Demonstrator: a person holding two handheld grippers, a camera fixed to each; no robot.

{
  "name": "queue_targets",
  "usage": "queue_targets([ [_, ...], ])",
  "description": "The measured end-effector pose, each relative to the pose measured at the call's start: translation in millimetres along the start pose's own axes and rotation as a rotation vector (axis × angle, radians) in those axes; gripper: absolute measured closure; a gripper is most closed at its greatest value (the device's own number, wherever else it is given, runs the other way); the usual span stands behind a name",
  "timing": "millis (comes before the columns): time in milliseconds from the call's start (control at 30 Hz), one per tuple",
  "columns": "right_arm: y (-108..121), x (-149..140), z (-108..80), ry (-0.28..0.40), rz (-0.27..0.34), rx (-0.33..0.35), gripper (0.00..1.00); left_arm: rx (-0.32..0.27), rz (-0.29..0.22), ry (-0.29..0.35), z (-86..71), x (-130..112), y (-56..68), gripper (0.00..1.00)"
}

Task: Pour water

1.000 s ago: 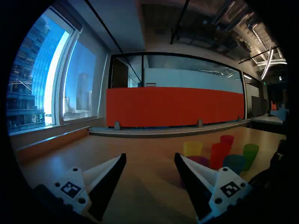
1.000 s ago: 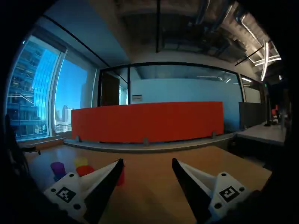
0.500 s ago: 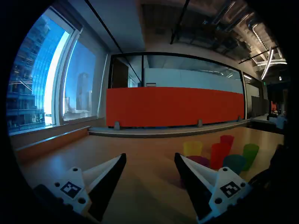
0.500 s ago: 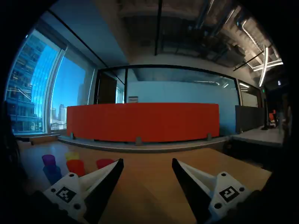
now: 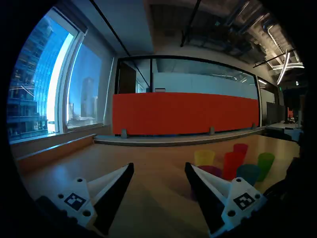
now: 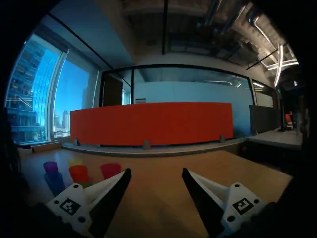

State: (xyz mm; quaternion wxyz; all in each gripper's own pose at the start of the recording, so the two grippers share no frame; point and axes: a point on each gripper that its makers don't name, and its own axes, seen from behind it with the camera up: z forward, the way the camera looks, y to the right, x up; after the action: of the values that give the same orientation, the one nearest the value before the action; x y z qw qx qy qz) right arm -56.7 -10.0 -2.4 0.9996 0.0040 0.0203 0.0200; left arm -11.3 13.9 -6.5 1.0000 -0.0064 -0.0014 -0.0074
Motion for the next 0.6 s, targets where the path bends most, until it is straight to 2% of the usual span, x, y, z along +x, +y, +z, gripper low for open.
queue_targets([
  [600, 7.8, -11.6, 0.6, -0.032, -0.018, -0.019, 0.00, 0.000, 0.000, 0.000, 0.0, 0.2, -0.2, 0.04],
])
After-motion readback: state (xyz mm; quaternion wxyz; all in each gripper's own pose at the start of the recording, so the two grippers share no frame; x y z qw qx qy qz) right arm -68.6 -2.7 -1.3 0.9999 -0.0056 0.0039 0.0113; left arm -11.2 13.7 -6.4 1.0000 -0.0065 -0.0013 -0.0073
